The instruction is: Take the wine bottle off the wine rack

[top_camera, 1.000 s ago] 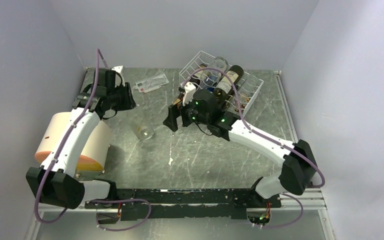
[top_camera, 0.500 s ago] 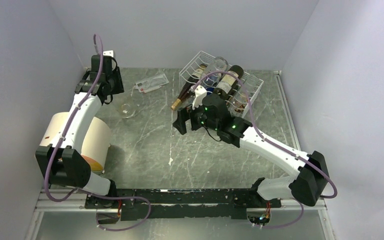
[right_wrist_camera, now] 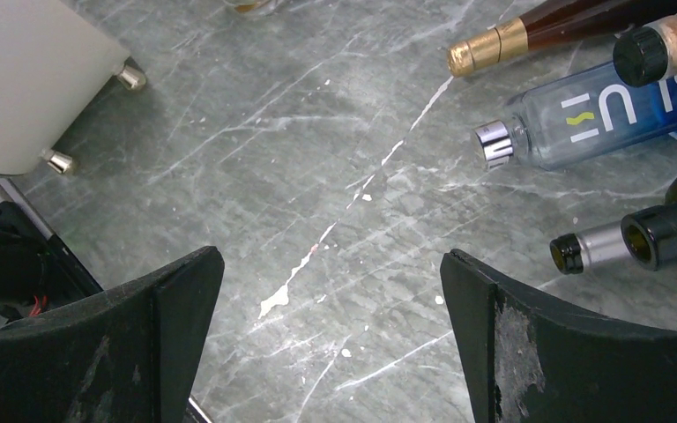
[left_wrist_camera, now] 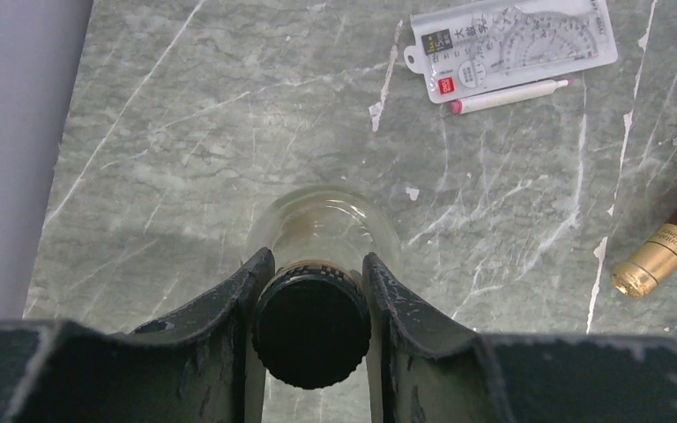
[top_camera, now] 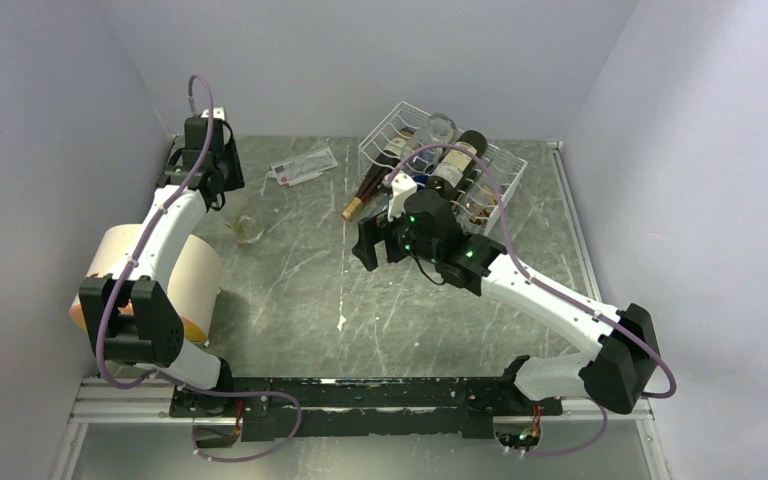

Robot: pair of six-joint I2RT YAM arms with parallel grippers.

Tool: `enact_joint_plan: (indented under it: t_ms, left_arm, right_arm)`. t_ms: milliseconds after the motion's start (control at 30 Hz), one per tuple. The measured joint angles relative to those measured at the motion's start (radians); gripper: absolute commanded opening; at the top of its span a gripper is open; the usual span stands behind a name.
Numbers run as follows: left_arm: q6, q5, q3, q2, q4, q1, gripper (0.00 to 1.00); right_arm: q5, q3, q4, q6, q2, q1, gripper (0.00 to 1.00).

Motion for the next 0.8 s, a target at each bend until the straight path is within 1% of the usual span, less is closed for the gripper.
enact_joint_plan:
  t_ms: [33,100,133,200,233,300,433,567,700,800]
  left_arm:
    - [0.003,0.000,-0.015,-0.007,0.021,0.001,0.48]
    - [0.010,-0.002,-0.048,-0.029,0.050,0.002,0.66]
    - [0.016,-0.002,-0.059,-0.039,0.060,0.002,0.72]
    - [0.021,-0.001,-0.066,-0.060,0.082,0.001,0.91]
    - [0.027,0.000,-0.066,-0.071,0.095,0.002,0.95]
    - [0.030,0.001,-0.066,-0.093,0.110,0.002,0.98]
    - [0.038,0.016,-0.066,-0.142,0.121,0.002,0.98]
    - [0.052,0.068,-0.072,-0.227,0.139,0.002,0.99]
    - [0.067,0.146,-0.111,-0.338,0.187,0.001,0.99]
    - [0.076,0.208,-0.124,-0.388,0.217,-0.014,0.99]
  right_arm:
    - [0.000,0.000,-0.004,0.000,0.000,0.000,1.00]
    - [0.000,0.002,-0.010,0.000,0.002,0.000,1.00]
    - [0.000,0.005,-0.014,0.000,0.004,0.000,1.00]
    - [0.000,0.013,-0.024,0.000,0.008,0.000,1.00]
    - [0.000,0.017,-0.026,-0.001,0.011,0.000,1.00]
    - [0.002,0.029,-0.035,-0.001,0.018,0.000,1.00]
    - [0.017,0.064,-0.078,-0.005,0.024,0.000,1.00]
    - [0.055,0.113,-0.136,-0.013,0.024,0.000,1.00]
    - [0.147,0.152,-0.211,-0.019,0.024,-0.001,1.00]
    - [0.232,0.165,-0.261,-0.016,0.023,-0.009,1.00]
